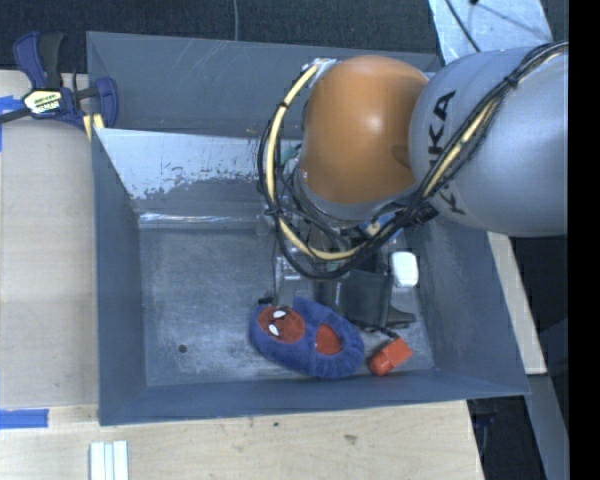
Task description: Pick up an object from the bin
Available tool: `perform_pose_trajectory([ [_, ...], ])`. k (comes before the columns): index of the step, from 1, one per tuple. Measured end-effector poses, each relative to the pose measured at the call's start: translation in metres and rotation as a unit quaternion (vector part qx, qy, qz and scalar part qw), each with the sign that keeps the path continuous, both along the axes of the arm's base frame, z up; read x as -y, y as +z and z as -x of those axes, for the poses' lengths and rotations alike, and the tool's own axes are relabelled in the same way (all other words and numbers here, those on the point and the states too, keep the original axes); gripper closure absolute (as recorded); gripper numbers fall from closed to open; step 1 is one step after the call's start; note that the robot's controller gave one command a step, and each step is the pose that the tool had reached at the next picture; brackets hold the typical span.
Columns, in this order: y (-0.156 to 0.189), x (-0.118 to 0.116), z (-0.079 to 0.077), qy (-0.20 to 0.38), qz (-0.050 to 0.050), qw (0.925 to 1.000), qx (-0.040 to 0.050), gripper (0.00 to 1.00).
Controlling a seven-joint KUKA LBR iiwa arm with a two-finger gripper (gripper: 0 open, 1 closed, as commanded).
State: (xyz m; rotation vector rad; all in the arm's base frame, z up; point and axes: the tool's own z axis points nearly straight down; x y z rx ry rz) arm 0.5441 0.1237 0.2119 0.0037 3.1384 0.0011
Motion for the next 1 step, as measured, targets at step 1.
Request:
perform_pose_trajectory([
  [1, -0.0766, 0.0658, 0.0311, -0.004, 0.002, 1.0, -0.0054, 0.0],
])
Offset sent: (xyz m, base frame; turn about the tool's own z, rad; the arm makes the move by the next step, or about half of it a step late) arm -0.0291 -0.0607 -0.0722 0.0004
